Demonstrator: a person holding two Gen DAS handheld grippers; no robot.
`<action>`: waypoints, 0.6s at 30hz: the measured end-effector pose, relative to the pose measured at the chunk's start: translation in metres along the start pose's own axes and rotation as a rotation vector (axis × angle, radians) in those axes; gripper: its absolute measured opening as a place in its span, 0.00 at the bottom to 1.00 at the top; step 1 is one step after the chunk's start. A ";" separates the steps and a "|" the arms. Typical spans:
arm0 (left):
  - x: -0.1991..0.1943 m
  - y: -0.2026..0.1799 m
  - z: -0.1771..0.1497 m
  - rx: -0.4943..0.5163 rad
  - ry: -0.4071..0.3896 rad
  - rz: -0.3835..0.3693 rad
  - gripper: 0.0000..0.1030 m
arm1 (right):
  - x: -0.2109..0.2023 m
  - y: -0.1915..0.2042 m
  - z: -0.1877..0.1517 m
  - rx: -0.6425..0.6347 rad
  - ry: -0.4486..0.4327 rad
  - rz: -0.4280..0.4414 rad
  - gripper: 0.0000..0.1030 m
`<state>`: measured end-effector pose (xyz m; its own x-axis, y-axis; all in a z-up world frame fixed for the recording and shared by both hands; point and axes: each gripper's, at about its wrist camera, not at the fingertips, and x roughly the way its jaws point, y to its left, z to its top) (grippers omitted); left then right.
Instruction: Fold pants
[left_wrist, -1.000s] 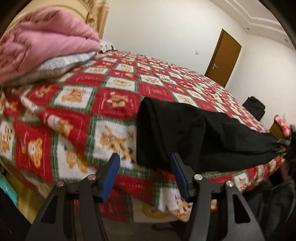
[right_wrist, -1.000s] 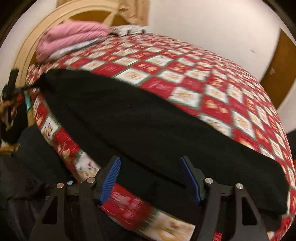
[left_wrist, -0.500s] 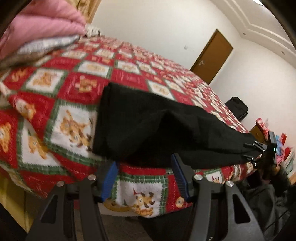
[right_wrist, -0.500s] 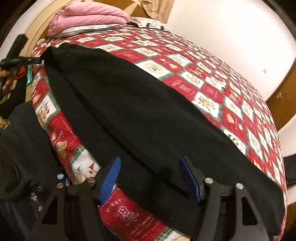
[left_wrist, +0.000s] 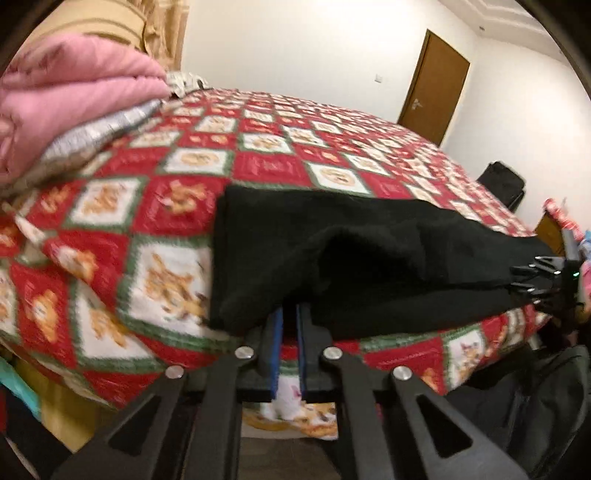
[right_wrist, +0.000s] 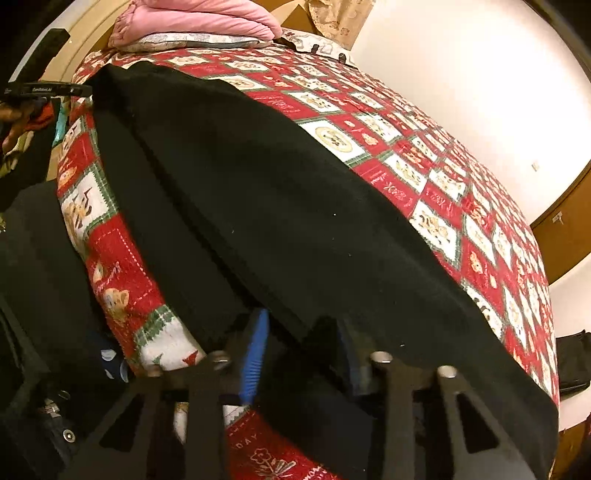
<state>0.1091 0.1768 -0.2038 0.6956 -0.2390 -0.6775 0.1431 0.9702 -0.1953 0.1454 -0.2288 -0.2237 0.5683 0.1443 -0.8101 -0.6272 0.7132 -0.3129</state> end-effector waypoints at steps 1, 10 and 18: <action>0.000 0.002 0.002 0.004 0.001 0.002 0.07 | 0.001 0.000 0.000 0.001 0.004 0.004 0.31; 0.000 0.022 0.000 -0.129 0.050 -0.095 0.30 | 0.000 0.010 0.003 -0.039 0.026 0.037 0.34; -0.011 0.066 -0.014 -0.536 -0.041 -0.329 0.76 | -0.002 0.008 -0.001 -0.018 0.016 0.043 0.48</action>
<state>0.1005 0.2431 -0.2191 0.7029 -0.5098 -0.4961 -0.0110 0.6895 -0.7242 0.1385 -0.2238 -0.2252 0.5317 0.1635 -0.8310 -0.6608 0.6938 -0.2863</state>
